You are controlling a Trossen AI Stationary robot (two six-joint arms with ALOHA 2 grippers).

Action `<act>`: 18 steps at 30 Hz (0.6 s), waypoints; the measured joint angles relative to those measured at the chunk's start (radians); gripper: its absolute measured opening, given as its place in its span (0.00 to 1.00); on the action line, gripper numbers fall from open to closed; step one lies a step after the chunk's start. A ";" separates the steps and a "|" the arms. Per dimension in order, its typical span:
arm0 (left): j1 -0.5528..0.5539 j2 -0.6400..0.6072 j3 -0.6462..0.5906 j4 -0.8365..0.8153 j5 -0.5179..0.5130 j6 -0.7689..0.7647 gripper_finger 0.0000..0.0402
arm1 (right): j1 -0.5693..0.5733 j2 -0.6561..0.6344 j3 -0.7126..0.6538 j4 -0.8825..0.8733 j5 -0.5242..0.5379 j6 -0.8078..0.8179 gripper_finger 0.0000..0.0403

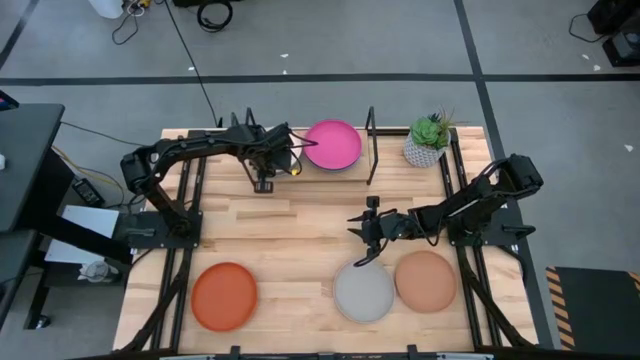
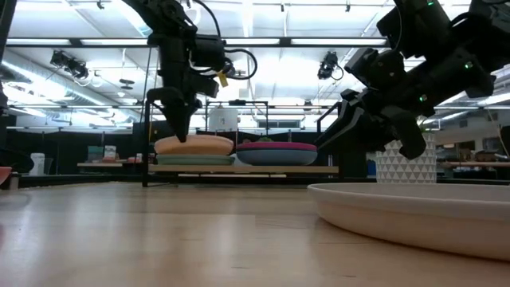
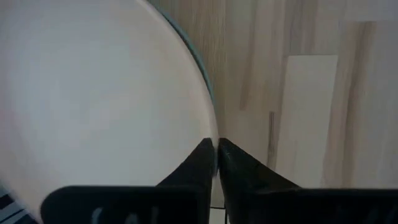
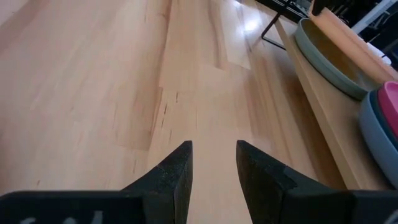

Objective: Place and stack plates onto a shelf
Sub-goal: Stack the peach plate on top of the light blue plate on the shelf

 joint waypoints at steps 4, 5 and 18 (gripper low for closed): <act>0.000 0.000 0.000 0.028 -0.025 -0.010 0.17 | 0.000 0.000 0.000 0.000 0.000 0.005 0.32; 0.000 0.000 0.000 0.031 -0.028 -0.010 0.19 | 0.000 0.000 0.000 0.000 -0.001 0.005 0.32; -0.075 0.000 0.026 0.001 -0.026 -0.100 0.27 | 0.000 0.000 0.000 0.000 -0.003 0.000 0.32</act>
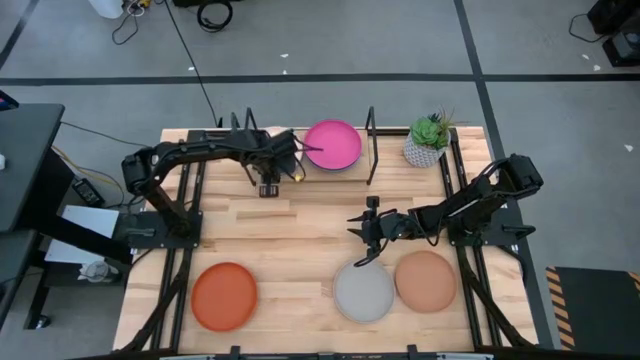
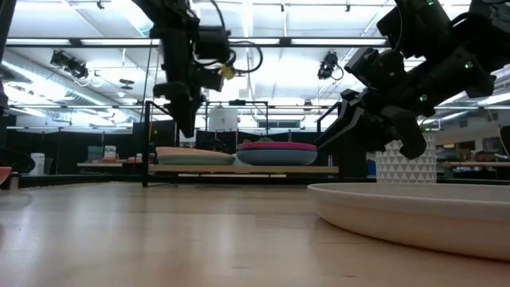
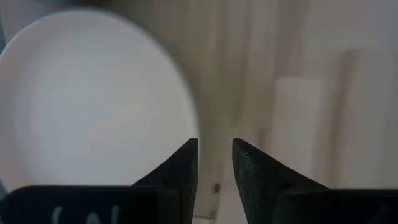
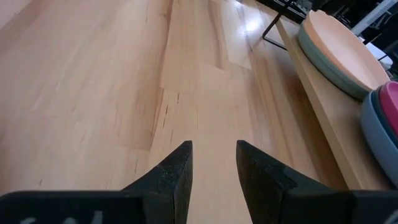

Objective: Place and stack plates onto a shelf
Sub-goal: Stack the peach plate on top of the light blue plate on the shelf, then stack the orange plate on top the pink plate on the shelf

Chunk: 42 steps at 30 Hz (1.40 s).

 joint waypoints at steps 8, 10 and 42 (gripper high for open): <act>-0.059 0.019 0.008 0.044 -0.236 -0.085 0.27 | 0.000 0.000 0.000 0.045 -0.013 -0.065 0.32; -0.018 0.045 0.007 0.041 -0.227 -0.123 0.27 | 0.000 0.000 0.000 0.049 -0.035 -0.071 0.32; 0.104 0.093 0.138 -0.080 0.235 -0.109 0.27 | -0.001 0.004 -0.001 0.038 -0.058 -0.052 0.32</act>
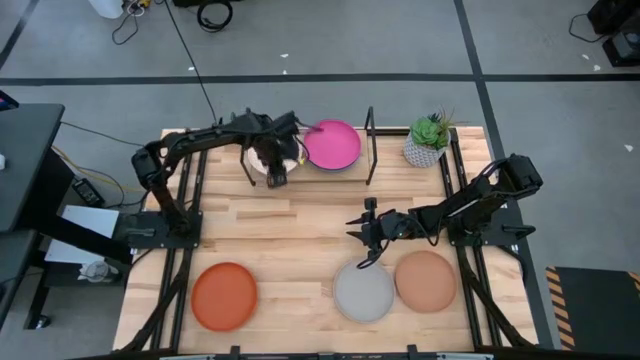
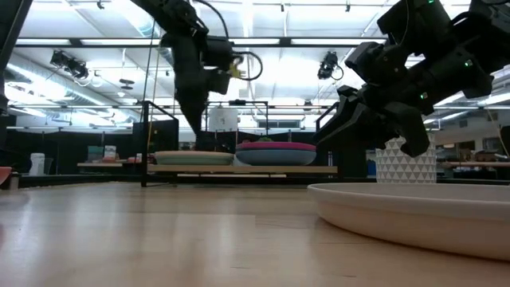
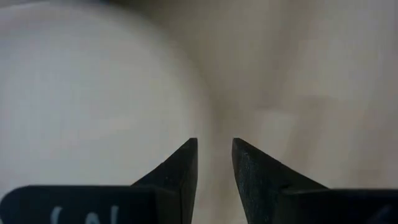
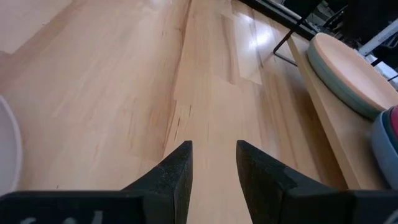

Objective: Place and stack plates onto a shelf
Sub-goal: Stack the orange plate on top the pink plate on the shelf

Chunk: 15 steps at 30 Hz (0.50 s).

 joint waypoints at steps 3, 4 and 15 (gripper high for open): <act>-0.079 0.000 0.000 -0.026 0.138 -0.041 0.27 | 0.000 0.000 0.000 -0.015 -0.001 0.003 0.32; -0.112 0.000 0.000 -0.036 0.156 -0.063 0.27 | 0.000 0.000 0.000 -0.018 -0.001 0.003 0.32; -0.467 0.001 0.000 -0.140 0.049 -0.554 0.27 | -0.001 0.000 0.000 -0.012 -0.051 -0.043 0.32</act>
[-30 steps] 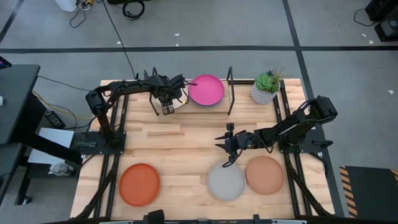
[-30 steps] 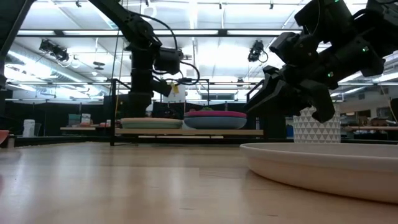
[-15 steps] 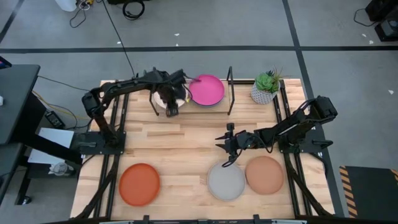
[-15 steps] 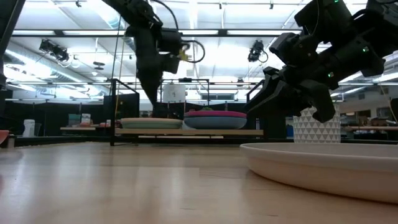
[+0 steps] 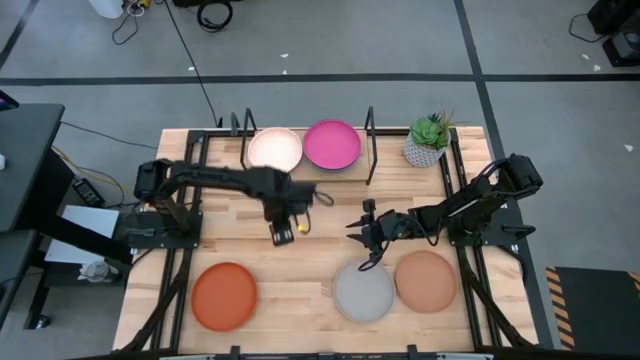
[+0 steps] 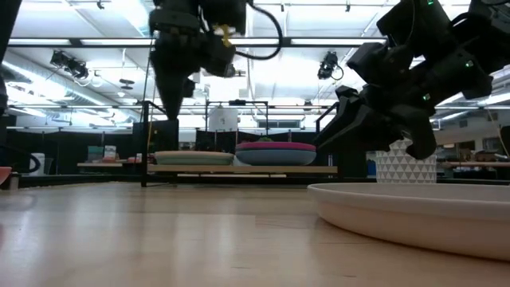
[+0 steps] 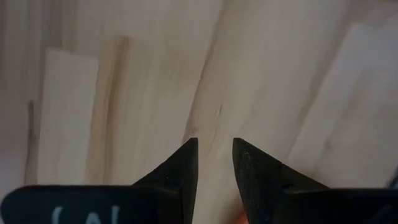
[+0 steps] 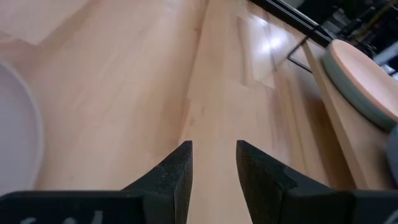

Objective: Place and stack plates onto a shelf
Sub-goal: Stack the orange plate on top the pink plate on the shelf

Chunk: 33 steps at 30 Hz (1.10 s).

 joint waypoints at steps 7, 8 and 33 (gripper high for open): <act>-0.195 0.000 0.000 0.000 -0.234 -0.188 0.27 | -0.001 0.002 0.000 -0.003 -0.054 -0.010 0.32; -0.217 0.000 0.000 0.000 -0.234 -0.233 0.27 | 0.001 0.002 0.000 -0.006 -0.048 -0.007 0.32; -0.589 0.072 -0.001 -0.026 -0.154 -1.453 0.47 | 0.087 0.002 -0.099 0.224 0.227 -0.044 0.32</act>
